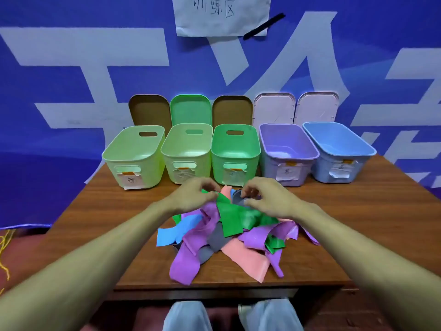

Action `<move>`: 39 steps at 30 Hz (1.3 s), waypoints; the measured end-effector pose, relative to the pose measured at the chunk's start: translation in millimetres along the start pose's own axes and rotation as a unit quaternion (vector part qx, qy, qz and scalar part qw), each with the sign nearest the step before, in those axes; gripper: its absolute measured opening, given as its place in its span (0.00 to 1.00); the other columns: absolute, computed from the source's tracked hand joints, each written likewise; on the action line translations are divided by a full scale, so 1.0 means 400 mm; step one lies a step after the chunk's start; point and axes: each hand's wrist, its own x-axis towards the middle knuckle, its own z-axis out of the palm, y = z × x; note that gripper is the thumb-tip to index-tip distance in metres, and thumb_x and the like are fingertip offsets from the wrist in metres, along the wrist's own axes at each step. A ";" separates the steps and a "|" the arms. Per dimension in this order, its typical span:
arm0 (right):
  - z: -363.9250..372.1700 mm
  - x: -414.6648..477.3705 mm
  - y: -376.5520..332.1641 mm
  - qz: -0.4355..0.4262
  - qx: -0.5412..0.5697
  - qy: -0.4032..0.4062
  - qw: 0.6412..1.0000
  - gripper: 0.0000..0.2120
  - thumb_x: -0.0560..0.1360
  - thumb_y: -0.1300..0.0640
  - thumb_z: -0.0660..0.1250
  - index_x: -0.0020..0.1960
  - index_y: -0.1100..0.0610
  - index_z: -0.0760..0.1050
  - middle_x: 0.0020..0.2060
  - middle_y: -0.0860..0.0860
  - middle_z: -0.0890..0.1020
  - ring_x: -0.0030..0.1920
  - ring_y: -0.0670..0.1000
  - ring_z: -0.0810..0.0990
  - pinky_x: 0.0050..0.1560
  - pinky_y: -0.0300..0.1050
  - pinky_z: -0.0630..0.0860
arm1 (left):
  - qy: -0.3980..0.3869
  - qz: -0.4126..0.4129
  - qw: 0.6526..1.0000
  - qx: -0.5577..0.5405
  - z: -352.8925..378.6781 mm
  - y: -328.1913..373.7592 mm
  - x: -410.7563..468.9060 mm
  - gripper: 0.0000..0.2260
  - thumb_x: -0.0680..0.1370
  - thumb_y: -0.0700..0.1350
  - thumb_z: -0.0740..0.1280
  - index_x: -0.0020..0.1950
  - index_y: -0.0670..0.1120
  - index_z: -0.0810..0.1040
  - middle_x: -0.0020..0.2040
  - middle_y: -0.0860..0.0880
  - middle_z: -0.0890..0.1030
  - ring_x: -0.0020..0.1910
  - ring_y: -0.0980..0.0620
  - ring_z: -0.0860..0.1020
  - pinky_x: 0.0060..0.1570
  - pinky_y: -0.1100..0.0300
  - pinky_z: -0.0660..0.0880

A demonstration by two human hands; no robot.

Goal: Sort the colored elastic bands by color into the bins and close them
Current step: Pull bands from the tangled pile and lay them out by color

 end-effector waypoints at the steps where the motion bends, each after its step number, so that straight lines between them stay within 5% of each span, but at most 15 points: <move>1: 0.016 0.005 0.019 -0.007 -0.003 -0.002 1.000 0.08 0.71 0.58 0.70 0.50 0.57 0.80 0.45 0.52 0.82 0.42 0.48 0.77 0.46 0.38 0.71 | -0.002 0.002 1.000 0.020 0.014 -0.003 0.013 0.06 0.76 0.42 0.67 0.52 0.48 0.80 0.49 0.53 0.79 0.52 0.54 0.77 0.52 0.63 0.70; 9: 0.145 0.045 0.121 -0.079 -0.012 -0.072 0.994 0.17 0.69 0.50 0.72 0.56 0.54 0.78 0.52 0.51 0.79 0.54 0.51 0.75 0.58 0.45 0.70 | -0.035 -0.045 0.993 0.100 0.085 -0.027 0.054 0.10 0.74 0.36 0.66 0.53 0.41 0.81 0.54 0.47 0.81 0.52 0.49 0.77 0.46 0.67 0.67; 16: 0.209 0.041 0.128 -0.091 -0.091 -0.088 0.988 0.30 0.63 0.39 0.73 0.58 0.51 0.68 0.54 0.50 0.72 0.54 0.52 0.70 0.54 0.52 0.70 | -0.045 -0.092 0.988 0.116 0.112 -0.045 0.041 0.11 0.76 0.40 0.66 0.57 0.42 0.80 0.59 0.47 0.79 0.59 0.50 0.75 0.51 0.70 0.64; 23: 0.169 0.058 0.116 -0.077 -0.031 -0.128 0.988 0.17 0.71 0.44 0.70 0.55 0.52 0.79 0.49 0.51 0.82 0.50 0.53 0.77 0.51 0.51 0.73 | -0.049 -0.070 0.994 0.069 0.100 -0.073 0.035 0.12 0.77 0.39 0.64 0.60 0.43 0.79 0.61 0.47 0.78 0.55 0.56 0.72 0.52 0.72 0.62; 28: 0.093 0.057 0.093 -0.045 0.009 -0.175 0.984 0.08 0.73 0.52 0.70 0.46 0.56 0.83 0.36 0.43 0.81 0.37 0.38 0.75 0.45 0.37 0.69 | -0.082 -0.057 0.993 0.059 0.088 -0.084 0.028 0.15 0.77 0.36 0.63 0.62 0.44 0.77 0.63 0.47 0.77 0.60 0.53 0.73 0.52 0.72 0.62; 35: 0.096 0.032 0.028 -0.049 -0.160 -0.191 0.967 0.24 0.67 0.44 0.74 0.59 0.52 0.77 0.56 0.51 0.78 0.57 0.51 0.74 0.56 0.45 0.71 | -0.057 -0.040 0.997 0.032 0.055 -0.065 -0.014 0.14 0.76 0.38 0.64 0.61 0.44 0.78 0.60 0.48 0.78 0.59 0.53 0.75 0.52 0.69 0.66; 39: 0.155 0.022 0.034 -0.053 -0.184 -0.110 0.975 0.16 0.70 0.49 0.70 0.57 0.48 0.75 0.55 0.49 0.73 0.60 0.50 0.72 0.53 0.47 0.69 | -0.055 -0.041 0.996 0.051 0.075 -0.071 -0.035 0.15 0.76 0.38 0.63 0.62 0.43 0.77 0.62 0.48 0.78 0.62 0.52 0.74 0.56 0.70 0.65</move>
